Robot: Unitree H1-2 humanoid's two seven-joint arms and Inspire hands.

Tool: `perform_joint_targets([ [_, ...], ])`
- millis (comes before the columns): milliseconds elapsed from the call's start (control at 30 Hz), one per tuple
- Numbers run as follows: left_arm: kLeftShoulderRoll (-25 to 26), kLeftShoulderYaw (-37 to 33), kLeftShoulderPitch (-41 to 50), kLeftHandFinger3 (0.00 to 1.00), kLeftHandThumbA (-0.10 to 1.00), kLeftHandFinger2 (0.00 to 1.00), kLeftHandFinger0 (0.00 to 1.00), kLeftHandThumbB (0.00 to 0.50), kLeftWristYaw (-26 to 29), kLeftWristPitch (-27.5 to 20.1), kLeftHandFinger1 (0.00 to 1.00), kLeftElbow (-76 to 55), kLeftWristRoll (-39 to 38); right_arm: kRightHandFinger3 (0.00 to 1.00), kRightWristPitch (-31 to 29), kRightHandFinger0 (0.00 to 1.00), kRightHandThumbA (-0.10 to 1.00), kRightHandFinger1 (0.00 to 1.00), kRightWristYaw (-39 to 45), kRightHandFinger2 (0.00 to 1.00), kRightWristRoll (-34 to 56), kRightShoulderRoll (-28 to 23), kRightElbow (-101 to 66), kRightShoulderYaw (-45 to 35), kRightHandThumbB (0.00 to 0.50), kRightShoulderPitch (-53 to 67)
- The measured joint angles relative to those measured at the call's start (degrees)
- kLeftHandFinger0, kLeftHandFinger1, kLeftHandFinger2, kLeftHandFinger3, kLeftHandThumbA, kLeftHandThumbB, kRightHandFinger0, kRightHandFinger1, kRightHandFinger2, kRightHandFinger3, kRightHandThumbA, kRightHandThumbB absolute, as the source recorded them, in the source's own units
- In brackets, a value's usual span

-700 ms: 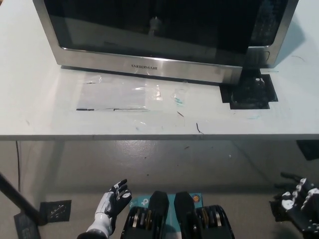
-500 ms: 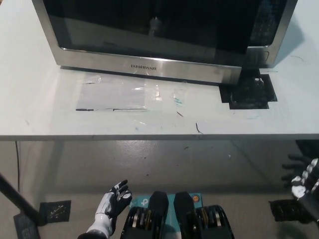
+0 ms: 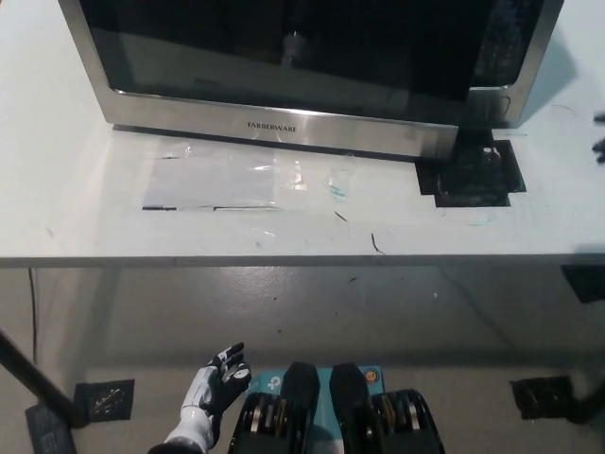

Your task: A microwave is kept infront of the robot with its door slightly ajar. The robot uses its right hand to push the door towards the left to open it.

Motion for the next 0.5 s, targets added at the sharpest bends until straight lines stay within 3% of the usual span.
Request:
perform_joint_targets([
  [100,-0.02,-0.06,-0.01,0.86,0.24,0.95,0.91,0.226,0.00,-0.01,0.92,-0.01,0.01,0.64,0.90,0.31,0.17,0.37,-0.13,0.48,-0.68,-0.02,5.44,0.19,0.125,-4.23],
  [233,-0.15,-0.07,-0.01,0.83,0.22,0.92,0.88,0.244,-0.02,-0.04,0.89,-0.01,-0.01,0.62,0.88,0.31,0.09,0.37,-0.27,0.47,-1.72,0.01,14.43,0.49,0.129,-9.33],
  [500,-0.22,-0.15,-0.03,0.85,0.23,0.94,0.92,0.244,-0.02,-0.03,0.92,-0.07,-0.04,0.64,0.04,0.30,0.05,0.37,-0.72,0.49,-5.11,0.78,30.40,3.01,0.145,-15.18],
])
